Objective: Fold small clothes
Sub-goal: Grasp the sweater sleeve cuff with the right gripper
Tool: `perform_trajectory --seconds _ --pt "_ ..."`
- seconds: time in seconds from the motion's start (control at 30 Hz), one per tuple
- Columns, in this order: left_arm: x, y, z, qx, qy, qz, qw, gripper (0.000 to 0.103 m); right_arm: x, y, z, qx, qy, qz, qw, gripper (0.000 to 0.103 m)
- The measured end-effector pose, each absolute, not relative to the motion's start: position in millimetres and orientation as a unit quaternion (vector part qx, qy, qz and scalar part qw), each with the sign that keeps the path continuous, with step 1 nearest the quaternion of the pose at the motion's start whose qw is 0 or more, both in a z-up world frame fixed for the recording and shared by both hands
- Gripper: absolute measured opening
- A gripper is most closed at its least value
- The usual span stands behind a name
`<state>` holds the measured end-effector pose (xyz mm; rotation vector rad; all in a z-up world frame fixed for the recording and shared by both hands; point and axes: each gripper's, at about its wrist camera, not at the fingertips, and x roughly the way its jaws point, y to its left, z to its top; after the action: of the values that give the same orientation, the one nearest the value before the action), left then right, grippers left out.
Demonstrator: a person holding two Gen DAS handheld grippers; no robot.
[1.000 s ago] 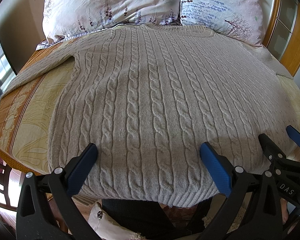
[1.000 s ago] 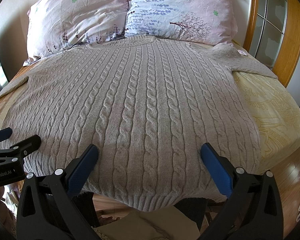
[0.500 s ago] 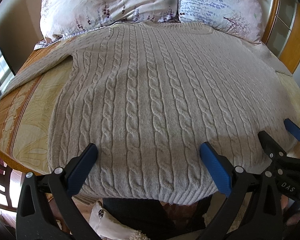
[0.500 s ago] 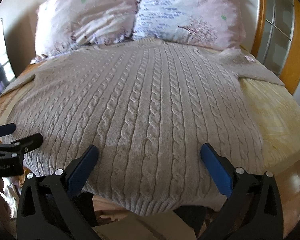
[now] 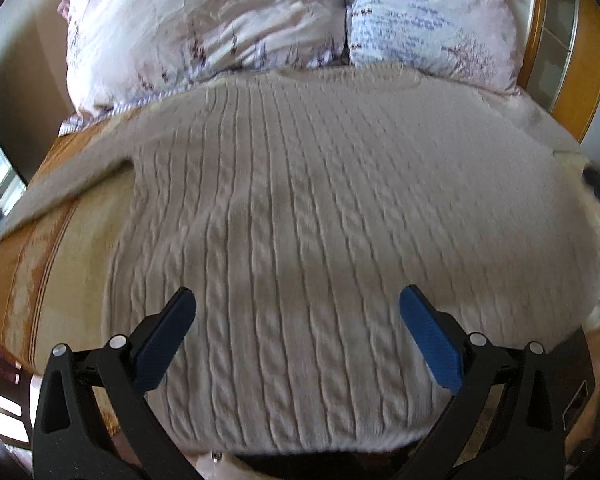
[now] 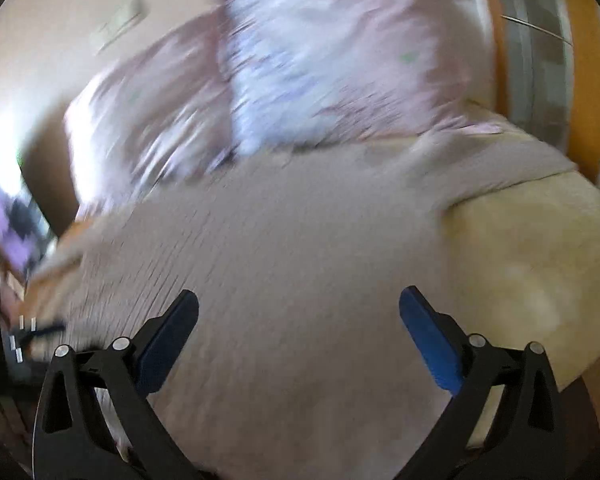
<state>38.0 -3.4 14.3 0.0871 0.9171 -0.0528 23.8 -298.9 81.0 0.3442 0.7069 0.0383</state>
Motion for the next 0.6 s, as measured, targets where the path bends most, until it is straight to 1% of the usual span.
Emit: perform_trajectory --seconds 0.07,0.1,0.13,0.17,0.23,0.27,0.33,0.37,0.43,0.47,0.53,0.6 --pt "49 -3 19 0.040 0.436 -0.033 0.899 0.101 44 -340 88 0.191 0.343 -0.029 0.919 0.090" --pt "53 -4 22 0.040 0.434 -0.036 0.899 0.101 53 -359 89 0.206 0.345 -0.049 0.914 0.087" --pt "58 -4 24 0.041 0.433 -0.038 0.900 0.101 62 -376 89 0.222 0.350 -0.068 0.908 0.082" --pt "64 -4 28 0.045 0.429 -0.038 0.901 0.101 73 -398 86 0.247 0.357 -0.090 0.897 0.077" --pt "73 -4 35 0.052 0.415 -0.033 0.908 0.101 92 -437 80 0.287 0.367 -0.131 0.875 0.072" --pt "76 -4 38 0.053 0.408 -0.034 0.911 0.101 97 -452 76 0.299 0.369 -0.150 0.867 0.066" --pt "84 -2 46 0.045 0.393 -0.046 0.917 0.101 103 -474 70 0.320 0.372 -0.176 0.853 0.063" --pt "87 0 49 0.038 0.391 -0.054 0.918 0.101 110 -488 65 0.336 0.375 -0.191 0.843 0.058" --pt "99 6 54 0.010 0.388 -0.078 0.918 0.101 120 -511 54 0.372 0.380 -0.209 0.821 0.053" --pt "103 7 55 -0.001 0.388 -0.085 0.918 0.101 124 -526 44 0.404 0.380 -0.222 0.802 0.048" --pt "112 11 57 -0.021 0.389 -0.093 0.916 0.101 128 -543 32 0.443 0.378 -0.231 0.780 0.044" --pt "122 13 59 -0.026 0.385 -0.088 0.918 0.101 130 -552 26 0.453 0.378 -0.240 0.771 0.042"
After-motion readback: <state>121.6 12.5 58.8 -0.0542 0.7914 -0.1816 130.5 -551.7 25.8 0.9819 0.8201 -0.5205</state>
